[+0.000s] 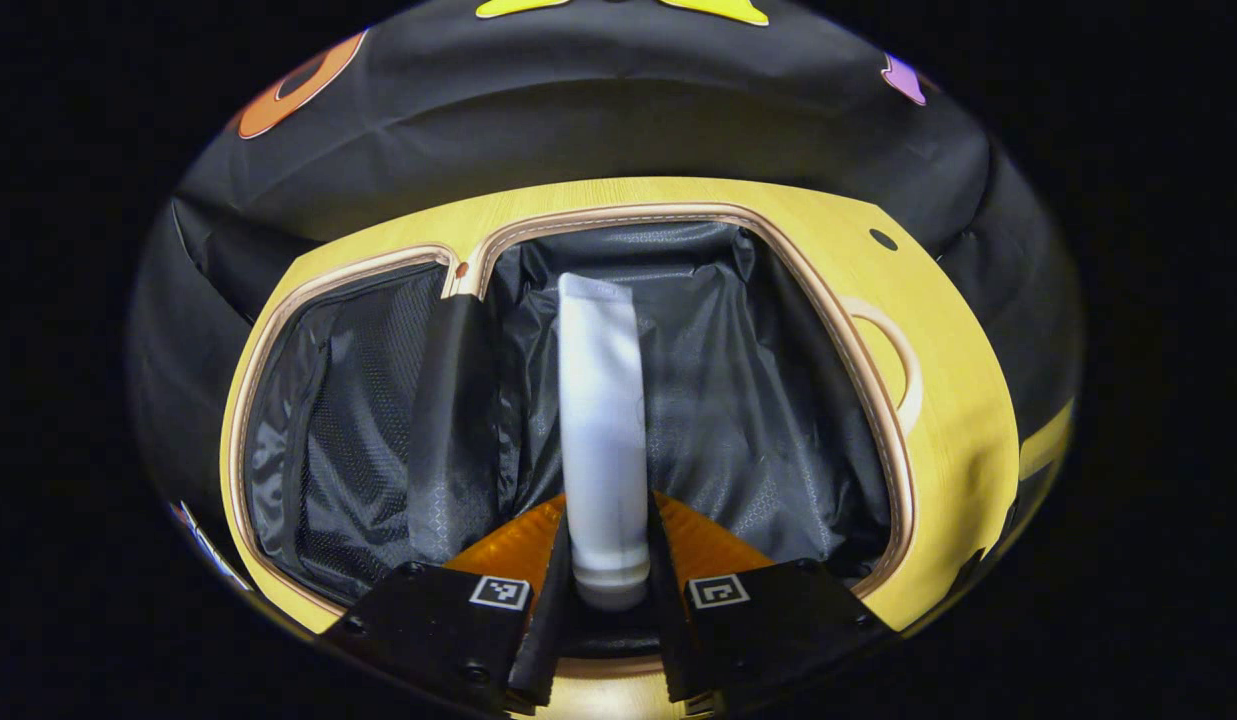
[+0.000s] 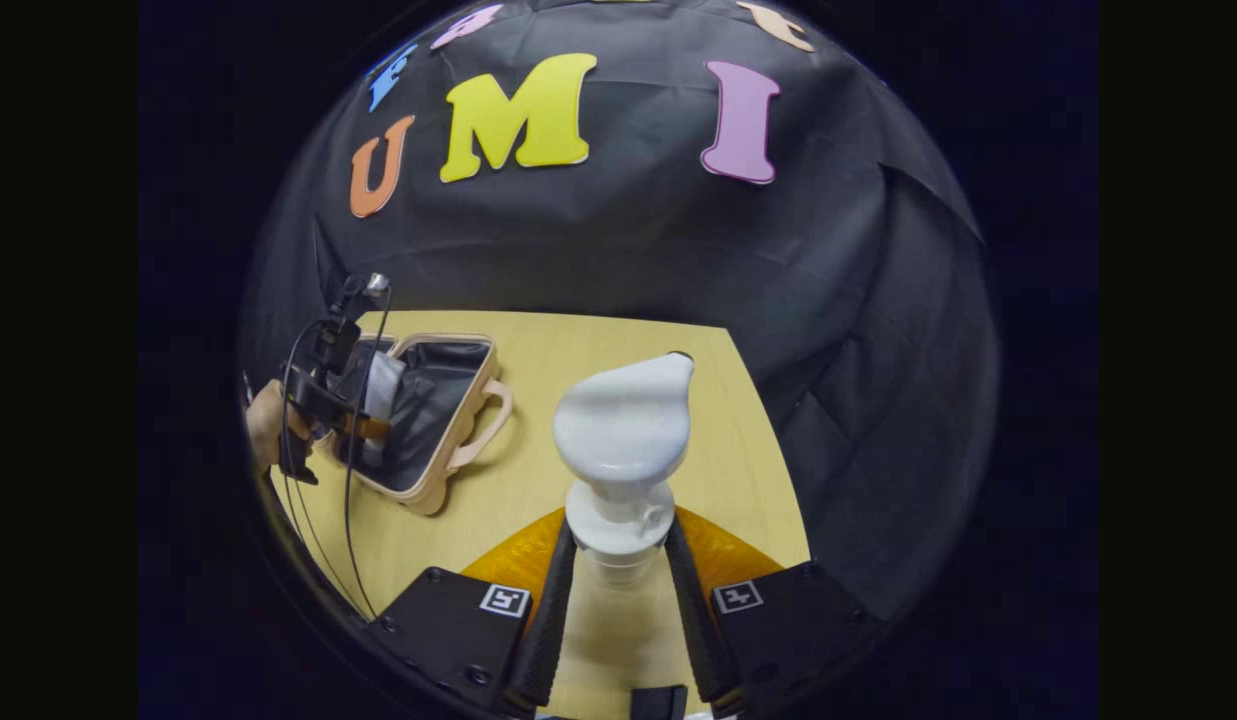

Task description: First open the suitcase, pack the skin care products into it, and then close the suitcase.

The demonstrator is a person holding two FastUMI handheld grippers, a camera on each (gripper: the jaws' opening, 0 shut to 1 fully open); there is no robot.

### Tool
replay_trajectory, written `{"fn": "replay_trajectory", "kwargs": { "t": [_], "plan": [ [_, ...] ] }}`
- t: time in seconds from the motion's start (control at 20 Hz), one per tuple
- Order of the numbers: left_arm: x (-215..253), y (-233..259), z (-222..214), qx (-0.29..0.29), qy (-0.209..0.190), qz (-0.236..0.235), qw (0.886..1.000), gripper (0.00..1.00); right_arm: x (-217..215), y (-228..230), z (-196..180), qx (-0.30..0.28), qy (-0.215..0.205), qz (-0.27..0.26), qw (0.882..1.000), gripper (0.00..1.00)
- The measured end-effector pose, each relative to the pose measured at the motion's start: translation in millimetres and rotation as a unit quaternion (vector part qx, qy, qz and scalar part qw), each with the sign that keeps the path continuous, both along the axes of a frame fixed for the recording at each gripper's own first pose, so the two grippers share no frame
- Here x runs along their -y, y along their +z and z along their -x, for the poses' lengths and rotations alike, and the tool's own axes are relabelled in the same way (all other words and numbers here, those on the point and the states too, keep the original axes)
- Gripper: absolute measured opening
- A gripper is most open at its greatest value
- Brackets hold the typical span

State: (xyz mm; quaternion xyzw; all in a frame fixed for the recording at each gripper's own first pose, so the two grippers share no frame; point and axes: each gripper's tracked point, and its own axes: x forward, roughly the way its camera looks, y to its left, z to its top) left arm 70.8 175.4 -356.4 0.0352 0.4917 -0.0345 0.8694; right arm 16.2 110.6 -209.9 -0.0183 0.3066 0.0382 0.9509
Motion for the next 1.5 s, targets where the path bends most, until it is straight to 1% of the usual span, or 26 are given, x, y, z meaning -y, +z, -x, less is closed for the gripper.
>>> {"fn": "replay_trajectory", "kwargs": {
  "t": [0.05,0.1,0.15,0.25,0.3,0.4,0.45,0.5,0.65,0.75,0.85,0.95,1.05,1.2,1.3,1.4,1.45,1.5],
  "plan": [
    [-1,-4,1,-0.004,0.004,0.002,1.0,0.44,-3,1,2,0.001,0.006,0.005,1.0,0.49],
    [-2,-6,2,-0.007,0.011,0.007,1.0,0.44,-6,2,3,0.001,0.013,0.009,1.0,0.47],
    [-2,-9,4,-0.01,0.018,0.014,1.0,0.43,-11,4,2,0.0,0.018,0.01,1.0,0.49],
    [-1,-12,4,-0.011,0.028,0.024,0.999,0.44,-23,8,0,-0.001,0.027,0.005,1.0,0.49],
    [-1,-7,3,0.0,0.033,0.026,0.999,0.44,-31,13,-4,-0.001,0.032,0.001,0.999,0.49],
    [0,19,-5,0.05,0.028,0.022,0.998,0.47,-50,22,-15,0.003,0.045,-0.01,0.999,0.49],
    [0,34,-7,0.074,0.026,0.02,0.997,0.62,-61,27,-22,0.008,0.052,-0.015,0.999,0.49],
    [-3,51,-6,0.096,0.022,0.015,0.995,0.57,-75,33,-30,0.012,0.06,-0.02,0.998,0.49],
    [-16,97,7,0.158,0.018,0.0,0.987,1.0,-126,53,-56,0.025,0.093,-0.039,0.995,0.49],
    [-29,126,23,0.191,0.027,-0.004,0.981,1.0,-168,63,-71,0.031,0.118,-0.053,0.991,0.49],
    [-52,148,41,0.218,0.042,-0.009,0.975,1.0,-208,60,-82,0.021,0.142,-0.065,0.988,0.49],
    [-75,169,60,0.246,0.059,-0.012,0.967,1.0,-241,47,-84,0.002,0.158,-0.07,0.985,0.49],
    [-98,189,79,0.273,0.074,-0.017,0.959,1.0,-267,22,-82,-0.028,0.165,-0.068,0.984,0.49],
    [-128,206,94,0.31,0.092,-0.017,0.946,0.99,-289,-25,-72,-0.087,0.158,-0.062,0.982,0.49],
    [-143,210,105,0.312,0.099,-0.021,0.945,0.99,-295,-47,-64,-0.125,0.144,-0.061,0.98,0.49],
    [-155,217,110,0.319,0.105,-0.029,0.942,1.0,-294,-62,-56,-0.163,0.125,-0.059,0.977,0.49],
    [-160,221,111,0.326,0.108,-0.031,0.939,0.99,-291,-57,-61,-0.162,0.111,-0.063,0.978,0.49],
    [-165,226,112,0.333,0.108,-0.029,0.936,1.0,-295,-61,-64,-0.175,0.097,-0.069,0.977,0.5]
  ]
}}
